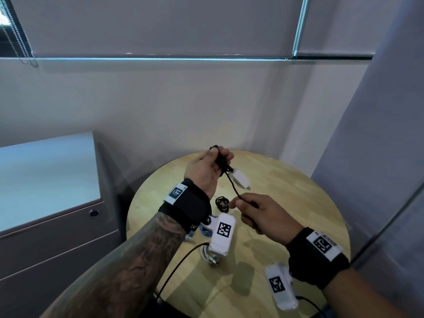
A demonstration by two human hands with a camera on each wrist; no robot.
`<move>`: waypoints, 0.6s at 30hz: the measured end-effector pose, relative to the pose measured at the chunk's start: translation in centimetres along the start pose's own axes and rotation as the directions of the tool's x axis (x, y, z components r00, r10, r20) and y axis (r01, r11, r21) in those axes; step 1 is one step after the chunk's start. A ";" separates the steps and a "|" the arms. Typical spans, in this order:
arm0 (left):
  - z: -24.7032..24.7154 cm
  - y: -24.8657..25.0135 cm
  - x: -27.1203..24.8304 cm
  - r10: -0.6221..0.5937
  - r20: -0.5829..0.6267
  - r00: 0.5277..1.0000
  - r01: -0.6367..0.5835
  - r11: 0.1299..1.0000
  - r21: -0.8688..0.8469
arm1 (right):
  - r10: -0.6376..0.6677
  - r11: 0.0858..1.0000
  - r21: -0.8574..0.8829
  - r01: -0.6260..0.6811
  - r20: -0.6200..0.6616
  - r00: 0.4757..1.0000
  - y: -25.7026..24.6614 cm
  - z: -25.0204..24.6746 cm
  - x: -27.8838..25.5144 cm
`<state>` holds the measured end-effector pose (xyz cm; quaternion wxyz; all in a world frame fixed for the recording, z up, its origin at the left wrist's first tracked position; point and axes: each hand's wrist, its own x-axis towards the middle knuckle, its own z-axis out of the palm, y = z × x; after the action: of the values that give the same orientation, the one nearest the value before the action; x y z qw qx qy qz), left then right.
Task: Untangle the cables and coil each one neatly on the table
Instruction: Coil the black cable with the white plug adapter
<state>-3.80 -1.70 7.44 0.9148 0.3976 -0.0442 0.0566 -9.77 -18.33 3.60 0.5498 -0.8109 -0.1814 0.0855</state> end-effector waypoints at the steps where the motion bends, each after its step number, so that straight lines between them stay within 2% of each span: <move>1: -0.1 0.0 0.2 0.023 -0.046 0.999 -0.024 0.999 -0.026 | 0.044 0.999 0.000 -0.044 -0.049 0.998 0.1 0.0 0.0; 3: -0.5 0.7 1.0 0.059 -0.150 0.987 -0.075 0.992 -0.104 | 0.150 0.988 0.007 -0.151 -0.191 0.970 0.8 -0.1 0.2; 5: -0.9 1.4 1.8 0.086 -0.232 0.969 -0.119 0.984 -0.132 | 0.191 0.981 0.021 -0.193 -0.301 0.934 1.6 -0.5 0.2; 7: -1.2 1.3 2.0 0.126 -0.253 0.959 -0.151 0.985 -0.084 | 0.090 0.995 -0.021 -0.103 -0.325 0.941 1.4 -0.7 -0.1; 8: -1.4 1.0 2.0 0.168 -0.242 0.956 -0.170 0.985 0.014 | 0.011 0.998 -0.058 -0.030 -0.307 0.952 0.8 -0.6 -0.3; 9: -1.5 0.6 1.8 0.217 -0.210 0.953 -0.180 0.967 0.179 | -0.070 0.994 -0.099 0.044 -0.282 0.957 0.0 -0.4 -0.7; 11: -1.6 -0.5 1.0 0.250 -0.067 0.966 -0.175 0.823 0.540 | -0.206 0.970 -0.184 0.162 -0.256 0.945 -1.7 -0.5 -1.1; 12: -1.6 -1.0 0.4 0.212 0.019 0.977 -0.172 0.734 0.657 | -0.256 0.955 -0.217 0.201 -0.272 0.928 -2.5 -0.9 -1.1; 14: -1.5 -1.7 -1.1 0.079 0.184 0.980 -0.194 0.599 0.777 | -0.336 0.930 -0.268 0.252 -0.342 0.878 -3.7 -2.3 -0.6; 16: -1.0 -2.0 -2.6 -0.093 0.307 0.947 -0.200 0.576 0.792 | -0.372 0.919 -0.288 0.270 -0.404 0.836 -4.5 -4.0 0.2; 18: -0.3 -1.9 -3.6 -0.210 0.376 0.902 -0.164 0.640 0.750 | -0.359 0.927 -0.274 0.257 -0.449 0.818 -4.5 -5.3 1.3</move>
<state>-7.12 -3.01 5.37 0.6260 0.7500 -0.2112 -0.0312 -7.64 -20.95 9.85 0.4993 -0.8166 -0.1727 -0.2325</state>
